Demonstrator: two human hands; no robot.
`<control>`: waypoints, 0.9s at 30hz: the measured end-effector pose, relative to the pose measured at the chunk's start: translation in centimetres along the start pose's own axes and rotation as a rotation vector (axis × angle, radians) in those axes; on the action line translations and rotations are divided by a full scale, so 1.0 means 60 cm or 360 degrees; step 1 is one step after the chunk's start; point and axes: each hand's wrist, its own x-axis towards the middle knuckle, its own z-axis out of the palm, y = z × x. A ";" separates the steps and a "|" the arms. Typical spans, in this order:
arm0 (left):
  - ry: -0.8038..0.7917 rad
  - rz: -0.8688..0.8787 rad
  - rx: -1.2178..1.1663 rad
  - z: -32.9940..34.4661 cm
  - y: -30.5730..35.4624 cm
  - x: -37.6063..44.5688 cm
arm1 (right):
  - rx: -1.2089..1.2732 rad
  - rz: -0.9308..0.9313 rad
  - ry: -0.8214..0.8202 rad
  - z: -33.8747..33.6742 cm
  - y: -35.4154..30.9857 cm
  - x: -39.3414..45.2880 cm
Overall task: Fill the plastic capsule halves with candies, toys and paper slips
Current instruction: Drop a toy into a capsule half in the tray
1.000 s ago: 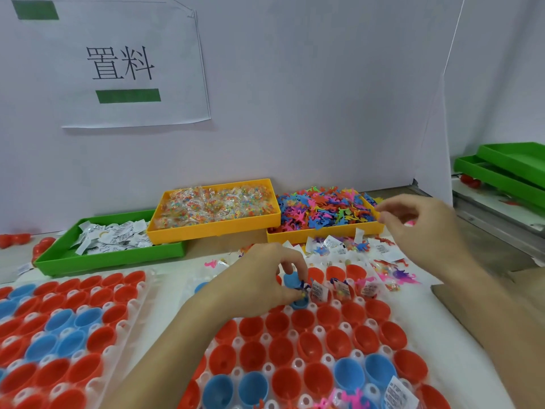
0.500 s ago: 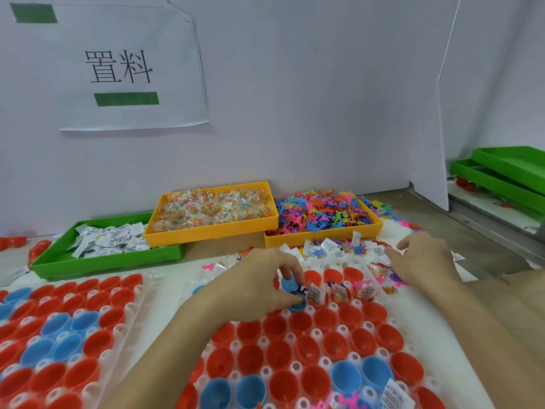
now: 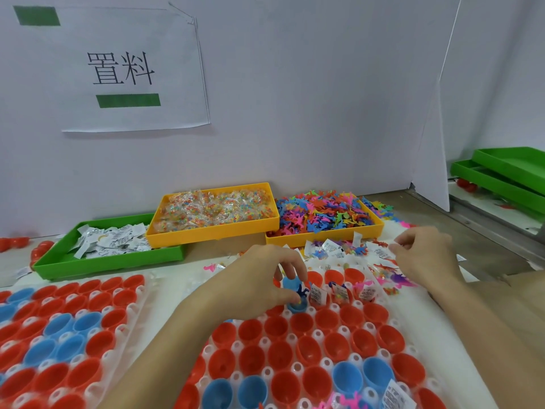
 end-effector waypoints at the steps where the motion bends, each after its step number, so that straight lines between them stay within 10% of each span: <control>1: -0.0008 0.0001 0.0000 0.000 0.000 0.000 | 0.0032 -0.0050 0.0035 -0.003 -0.004 -0.001; 10: -0.0016 -0.0005 0.0015 -0.003 -0.003 -0.001 | 0.0816 -0.0694 -0.0557 -0.050 -0.087 -0.061; 27: 0.0022 -0.0068 -0.0034 -0.032 -0.023 -0.007 | 0.0503 -0.1161 -0.0850 -0.033 -0.144 -0.139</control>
